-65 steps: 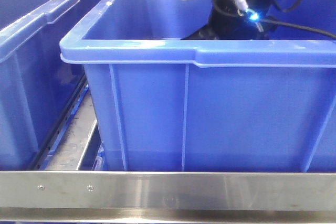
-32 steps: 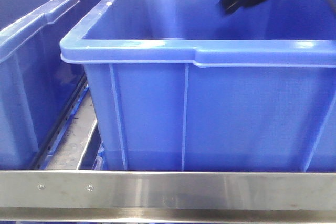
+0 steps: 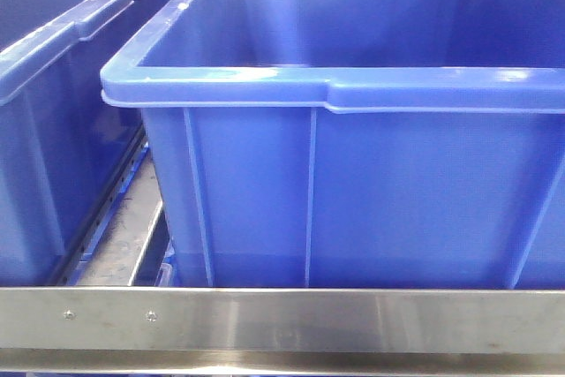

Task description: Place yellow foam block on left shelf second layer

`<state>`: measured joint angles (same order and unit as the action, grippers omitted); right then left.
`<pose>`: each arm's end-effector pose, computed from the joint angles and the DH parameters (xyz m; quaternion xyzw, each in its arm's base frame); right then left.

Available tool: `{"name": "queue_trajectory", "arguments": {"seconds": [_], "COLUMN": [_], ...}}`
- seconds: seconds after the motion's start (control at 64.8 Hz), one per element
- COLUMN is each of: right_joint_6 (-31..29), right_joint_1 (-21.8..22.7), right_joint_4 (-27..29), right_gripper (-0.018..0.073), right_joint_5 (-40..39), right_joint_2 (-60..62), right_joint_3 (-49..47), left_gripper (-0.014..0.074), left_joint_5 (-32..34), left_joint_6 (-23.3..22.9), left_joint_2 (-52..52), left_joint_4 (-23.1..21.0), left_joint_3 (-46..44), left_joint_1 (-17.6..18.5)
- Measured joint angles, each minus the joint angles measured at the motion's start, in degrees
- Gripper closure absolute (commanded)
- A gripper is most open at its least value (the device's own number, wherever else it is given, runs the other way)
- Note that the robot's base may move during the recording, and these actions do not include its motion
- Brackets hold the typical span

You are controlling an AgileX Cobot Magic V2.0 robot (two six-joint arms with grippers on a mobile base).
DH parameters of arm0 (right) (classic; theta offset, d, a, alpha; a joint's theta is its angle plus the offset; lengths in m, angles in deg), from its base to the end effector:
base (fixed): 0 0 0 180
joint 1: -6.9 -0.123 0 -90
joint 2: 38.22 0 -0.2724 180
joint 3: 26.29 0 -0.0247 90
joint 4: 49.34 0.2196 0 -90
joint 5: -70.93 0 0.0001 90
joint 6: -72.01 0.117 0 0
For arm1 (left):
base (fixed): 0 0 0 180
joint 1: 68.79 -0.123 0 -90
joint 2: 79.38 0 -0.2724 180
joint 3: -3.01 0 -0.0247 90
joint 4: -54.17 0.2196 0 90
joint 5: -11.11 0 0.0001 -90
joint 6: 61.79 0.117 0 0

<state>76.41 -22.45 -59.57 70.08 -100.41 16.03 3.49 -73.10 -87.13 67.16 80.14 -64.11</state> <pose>0.1789 0.1009 0.3051 -0.2384 0.7492 0.1270 0.6047 0.0635 -0.0017 0.1991 0.0290 0.7206 -0.0081 0.6927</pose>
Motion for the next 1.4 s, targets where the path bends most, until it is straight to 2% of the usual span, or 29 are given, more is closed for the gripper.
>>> {"name": "queue_trajectory", "arguments": {"seconds": [0.293, 0.448, 0.617, 0.833, 1.003, 1.173, 1.405], "right_joint_6": [0.0, 0.0, 0.0, 0.0, 0.0, -0.04, -0.04], "right_joint_1": [0.0, 1.6, 8.49, 21.23, 27.39, 30.53, 31.08], "right_joint_4": [0.0, -0.02, -0.02, -0.02, 1.09, 3.19, 3.67], "right_gripper": [0.0503, 0.0503, 0.0503, 0.0503, 0.0503, 0.0503, 0.0503], "right_joint_5": [-0.13, -0.31, -0.31, -0.31, -0.31, -0.09, 2.28], "right_joint_2": [1.76, 8.43, 20.62, 38.31, 47.16, 52.6, 54.56], "right_joint_3": [0.49, 4.29, 11.45, 21.51, 28.08, 33.48, 36.29], "left_gripper": [0.046, 0.046, 0.046, 0.046, 0.046, 0.046, 0.046], "left_joint_5": [0.0, 0.0, 0.0, 0.0, 0.0, 0.0, 0.0], "left_joint_6": [0.0, 0.0, 0.0, 0.0, 0.0, 0.0, 0.0], "left_joint_2": [0.0, 0.0, 0.0, 0.0, 0.0, 0.0, 0.0], "left_joint_4": [0.0, 0.0, 0.0, 0.0, 0.0, 0.0, 0.0], "left_joint_3": [0.0, 0.0, 0.0, 0.0, 0.0, 0.0, 0.0], "left_joint_1": [0.0, 0.0, 0.0, 0.0, 0.0, 0.0, 0.0]}}
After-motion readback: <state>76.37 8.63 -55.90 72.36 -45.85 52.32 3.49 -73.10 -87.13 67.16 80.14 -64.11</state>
